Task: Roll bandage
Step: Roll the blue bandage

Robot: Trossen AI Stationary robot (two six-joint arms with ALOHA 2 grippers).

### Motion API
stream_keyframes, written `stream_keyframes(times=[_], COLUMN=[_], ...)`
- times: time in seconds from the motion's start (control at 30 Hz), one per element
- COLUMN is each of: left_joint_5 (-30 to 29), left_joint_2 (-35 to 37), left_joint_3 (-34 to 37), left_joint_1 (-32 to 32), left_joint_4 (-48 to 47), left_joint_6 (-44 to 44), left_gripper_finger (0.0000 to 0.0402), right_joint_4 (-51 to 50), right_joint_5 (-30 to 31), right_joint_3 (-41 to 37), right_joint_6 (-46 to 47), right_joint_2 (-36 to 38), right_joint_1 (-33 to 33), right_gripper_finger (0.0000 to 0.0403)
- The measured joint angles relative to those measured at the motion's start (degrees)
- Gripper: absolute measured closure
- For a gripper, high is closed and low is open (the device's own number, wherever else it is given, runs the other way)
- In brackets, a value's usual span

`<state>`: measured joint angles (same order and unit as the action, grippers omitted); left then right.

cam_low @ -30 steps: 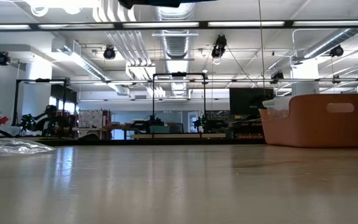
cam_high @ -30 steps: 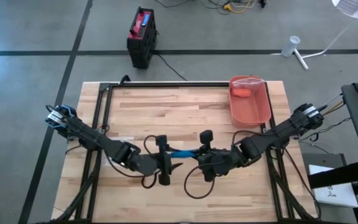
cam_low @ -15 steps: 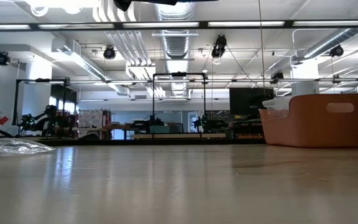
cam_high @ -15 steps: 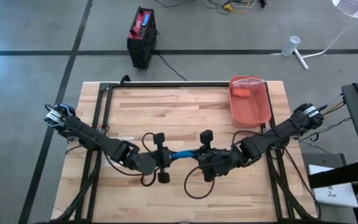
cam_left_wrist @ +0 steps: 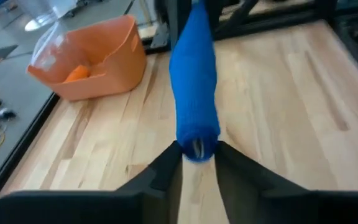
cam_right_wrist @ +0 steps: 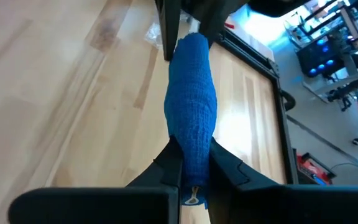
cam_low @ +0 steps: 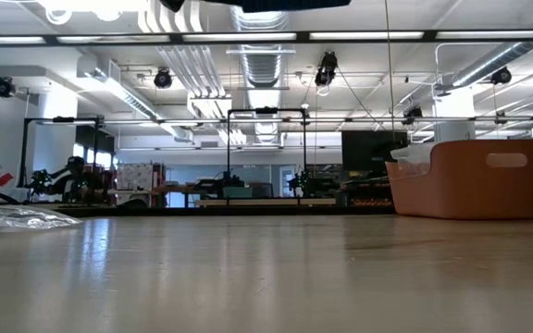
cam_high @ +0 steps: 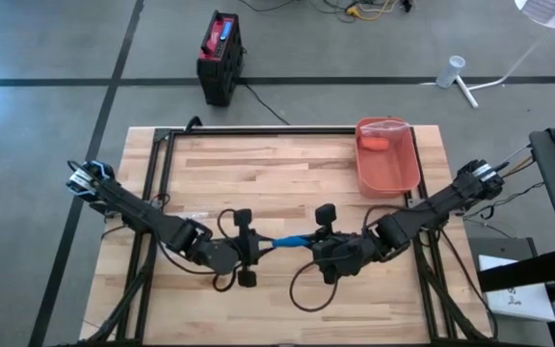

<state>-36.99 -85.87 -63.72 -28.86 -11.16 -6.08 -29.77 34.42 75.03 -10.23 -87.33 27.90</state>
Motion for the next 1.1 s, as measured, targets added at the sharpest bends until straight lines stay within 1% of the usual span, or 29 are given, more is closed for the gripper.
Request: stream_keyframes(times=[0.2,0.4,0.47,0.53,0.63,0.83,0.9,1.0,1.1], left_joint_5=[0.0,0.0,-0.2,-1.0,-1.2,-1.5,-1.5,-1.5,-0.8], left_joint_2=[0.2,0.2,0.3,0.3,-0.6,-2.3,-2.4,-2.2,-1.5], left_joint_3=[0.0,-0.1,-0.1,-0.1,-0.2,-0.2,-0.2,-0.2,-0.2], left_joint_1=[-0.2,-2.3,-2.8,-2.8,-2.1,0.1,0.4,0.5,0.4], left_joint_4=[2.6,11.8,12.8,12.8,13.1,11.9,10.9,10.9,10.0], left_joint_6=[2.2,9.8,11.8,11.5,10.4,6.4,4.9,3.8,3.0], left_gripper_finger=[0.0254,0.0193,0.0179,0.0169,0.0166,0.0174,0.0191,0.0247,0.0325], right_joint_4=[0.1,-1.6,-1.7,-1.4,-1.3,0.5,1.3,1.2,1.3], right_joint_5=[-0.2,0.1,0.2,0.2,0.0,-0.1,-0.3,-0.4,-0.5], right_joint_3=[0.0,0.0,0.0,0.0,0.1,0.2,0.2,0.3,0.3], right_joint_6=[0.9,2.9,2.9,2.9,2.8,1.4,1.2,1.2,1.2], right_joint_2=[-0.1,-0.2,-0.2,-0.2,-0.2,-0.2,-0.1,0.0,0.0], right_joint_1=[-0.1,-0.4,-0.5,-0.4,-0.3,-0.1,0.3,0.6,0.9], right_gripper_finger=[0.0376,0.0373,0.0374,0.0376,0.0374,0.0375,0.0376,0.0373,0.0372])
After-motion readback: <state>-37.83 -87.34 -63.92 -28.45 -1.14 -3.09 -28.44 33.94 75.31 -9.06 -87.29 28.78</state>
